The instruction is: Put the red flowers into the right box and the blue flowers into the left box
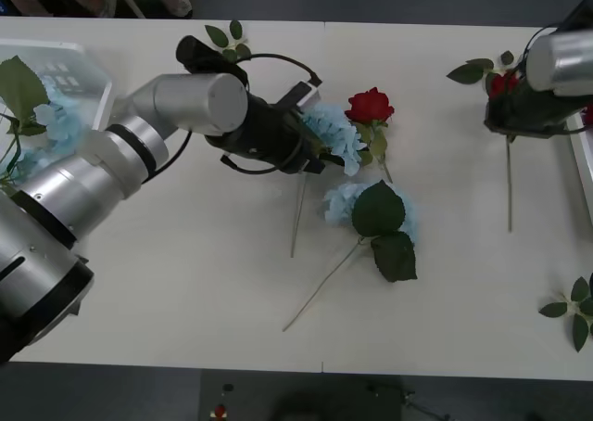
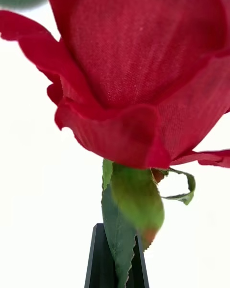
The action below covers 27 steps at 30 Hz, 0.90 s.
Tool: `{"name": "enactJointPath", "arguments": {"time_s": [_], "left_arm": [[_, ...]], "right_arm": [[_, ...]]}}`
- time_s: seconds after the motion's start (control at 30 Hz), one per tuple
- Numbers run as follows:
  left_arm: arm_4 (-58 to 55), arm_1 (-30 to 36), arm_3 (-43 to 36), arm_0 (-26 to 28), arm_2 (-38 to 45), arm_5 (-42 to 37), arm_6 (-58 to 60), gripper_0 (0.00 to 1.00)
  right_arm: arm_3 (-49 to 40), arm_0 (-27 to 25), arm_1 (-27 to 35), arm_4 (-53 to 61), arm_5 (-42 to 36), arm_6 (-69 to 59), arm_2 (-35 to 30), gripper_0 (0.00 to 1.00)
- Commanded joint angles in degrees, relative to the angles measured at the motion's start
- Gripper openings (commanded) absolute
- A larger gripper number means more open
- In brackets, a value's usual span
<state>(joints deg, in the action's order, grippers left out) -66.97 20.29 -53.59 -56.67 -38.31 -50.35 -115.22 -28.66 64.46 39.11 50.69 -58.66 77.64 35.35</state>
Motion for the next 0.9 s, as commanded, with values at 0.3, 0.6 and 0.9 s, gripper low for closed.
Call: {"name": "enactJointPath", "arguments": {"time_s": [0.3, 0.6, 0.9], "left_arm": [[1.75, -4.82, 7.45, -2.74, -14.25, 13.44, 3.07, 0.57], [2.90, -2.80, 6.13, -3.18, -15.39, 15.37, 3.25, 0.00], [2.90, 20.23, -13.73, -4.24, -9.07, 6.93, 3.51, 0.00]], "right_arm": [[-3.07, 8.13, 18.02, -5.95, -5.77, 24.05, -0.46, 0.00], [-3.07, -0.57, 22.15, -8.41, 8.30, 28.09, 0.33, 0.00], [-2.81, -9.27, 21.97, -15.62, 20.07, 19.48, 0.94, 0.00]]}}
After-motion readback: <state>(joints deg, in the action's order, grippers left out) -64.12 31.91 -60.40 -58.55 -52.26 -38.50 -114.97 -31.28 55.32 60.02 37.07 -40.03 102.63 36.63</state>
